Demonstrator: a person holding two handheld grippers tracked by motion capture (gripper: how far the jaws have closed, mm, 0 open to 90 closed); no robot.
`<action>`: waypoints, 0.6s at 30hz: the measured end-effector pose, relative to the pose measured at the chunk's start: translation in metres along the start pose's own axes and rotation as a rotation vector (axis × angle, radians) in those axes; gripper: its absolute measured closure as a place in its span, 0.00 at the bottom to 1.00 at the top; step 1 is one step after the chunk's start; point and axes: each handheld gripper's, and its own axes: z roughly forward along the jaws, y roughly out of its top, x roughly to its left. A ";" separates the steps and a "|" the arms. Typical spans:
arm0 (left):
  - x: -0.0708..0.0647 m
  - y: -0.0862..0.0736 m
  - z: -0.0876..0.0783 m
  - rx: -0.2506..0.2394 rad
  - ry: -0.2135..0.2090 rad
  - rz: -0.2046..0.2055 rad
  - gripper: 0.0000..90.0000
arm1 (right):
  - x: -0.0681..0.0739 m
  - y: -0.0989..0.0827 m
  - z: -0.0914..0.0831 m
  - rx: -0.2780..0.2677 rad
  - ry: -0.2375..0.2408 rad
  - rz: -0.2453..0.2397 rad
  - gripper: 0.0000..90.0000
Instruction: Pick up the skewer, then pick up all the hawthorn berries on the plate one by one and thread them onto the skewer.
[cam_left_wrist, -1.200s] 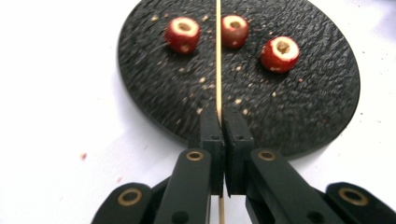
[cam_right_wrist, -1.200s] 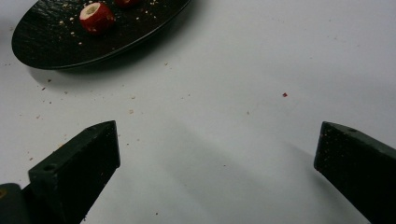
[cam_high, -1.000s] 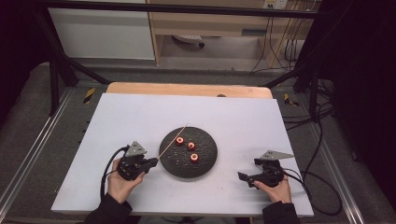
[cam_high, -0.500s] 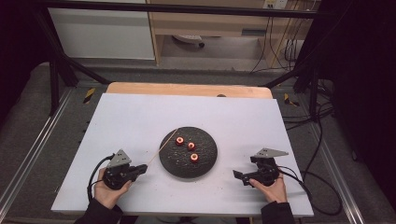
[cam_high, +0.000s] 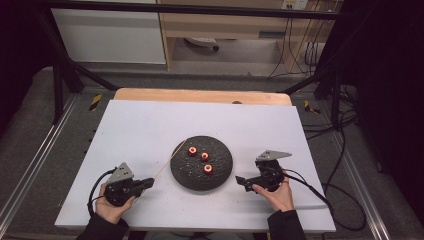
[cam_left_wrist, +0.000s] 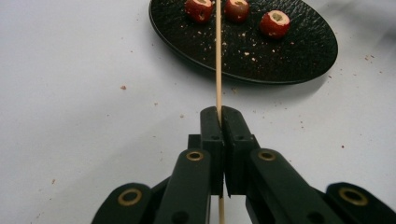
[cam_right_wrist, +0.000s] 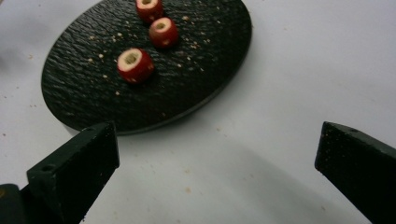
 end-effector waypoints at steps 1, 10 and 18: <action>0.000 0.000 0.000 -0.001 0.000 0.000 0.98 | 0.003 0.003 0.002 0.003 0.001 0.001 0.00; 0.001 -0.002 0.001 0.000 -0.006 -0.007 0.98 | 0.023 0.027 0.022 0.014 0.010 -0.036 0.01; 0.000 -0.002 0.002 0.009 -0.003 0.000 0.98 | 0.042 0.048 0.043 0.088 0.012 -0.067 0.02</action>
